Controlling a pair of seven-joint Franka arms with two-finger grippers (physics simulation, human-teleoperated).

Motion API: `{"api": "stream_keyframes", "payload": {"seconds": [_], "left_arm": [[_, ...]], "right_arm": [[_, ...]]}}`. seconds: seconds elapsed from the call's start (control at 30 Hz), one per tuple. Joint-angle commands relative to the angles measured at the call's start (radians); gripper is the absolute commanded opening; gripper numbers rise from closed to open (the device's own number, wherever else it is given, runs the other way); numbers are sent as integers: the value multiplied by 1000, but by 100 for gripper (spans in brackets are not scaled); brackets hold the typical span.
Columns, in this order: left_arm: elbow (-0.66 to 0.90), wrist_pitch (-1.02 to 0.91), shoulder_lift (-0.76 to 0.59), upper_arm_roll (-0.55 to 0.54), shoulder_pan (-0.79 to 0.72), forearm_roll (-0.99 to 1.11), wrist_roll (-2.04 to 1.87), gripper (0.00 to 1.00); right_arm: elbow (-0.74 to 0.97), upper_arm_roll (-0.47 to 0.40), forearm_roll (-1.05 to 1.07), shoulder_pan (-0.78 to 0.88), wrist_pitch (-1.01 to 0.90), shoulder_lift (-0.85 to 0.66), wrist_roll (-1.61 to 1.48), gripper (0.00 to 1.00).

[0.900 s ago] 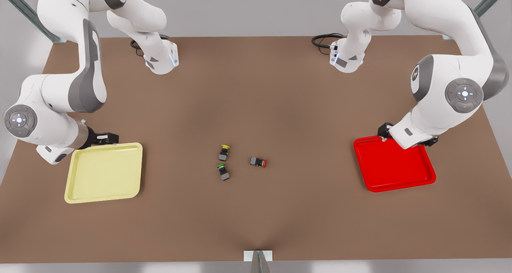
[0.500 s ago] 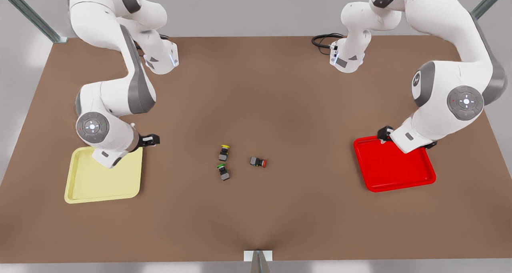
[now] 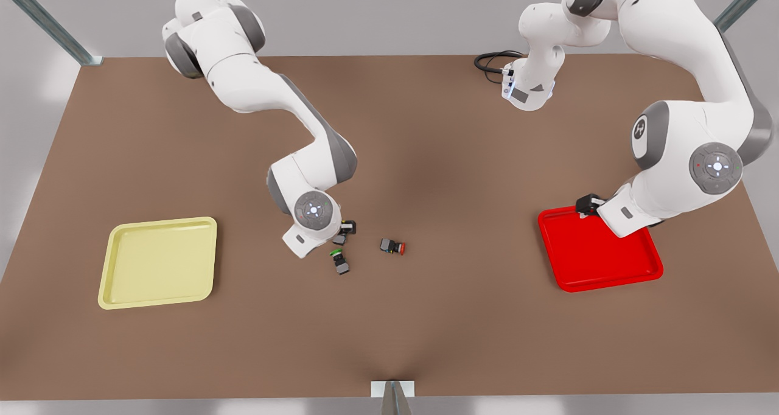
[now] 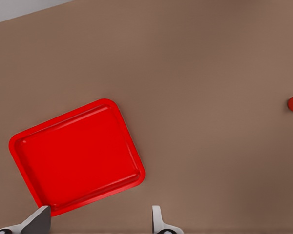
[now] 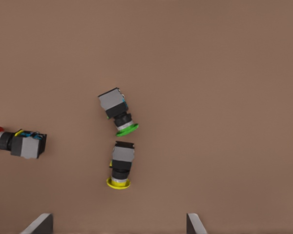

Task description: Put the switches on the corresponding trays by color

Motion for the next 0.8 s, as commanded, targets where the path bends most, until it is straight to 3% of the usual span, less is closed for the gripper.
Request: {"api": "stream_keyframes", "payload": {"seconds": [0.0, 0.1, 0.27, 0.4, 0.5, 0.77], "left_arm": [[0, 0, 2, 0, -1, -1, 4, 100], [0, -9, 6, 0, 1, -1, 13, 100], [0, -14, 12, 0, -1, -1, 13, 100], [2, 2, 46, -2, -8, -2, 11, 100], [0, 2, 52, -9, -14, -4, 8, 100], [2, 3, 71, -9, -16, -16, -1, 100]], "right_arm": [[0, 1, 0, 2, 5, 2, 0, 100], [-2, 0, 11, 22, 25, 9, 55, 100], [-90, -37, 20, 81, 221, 7, 127, 100], [-348, -46, 15, 86, 531, -60, 101, 100], [-414, -95, 95, 98, 556, -71, 124, 100], [-545, -98, 94, 89, 689, -19, 127, 100]]}}
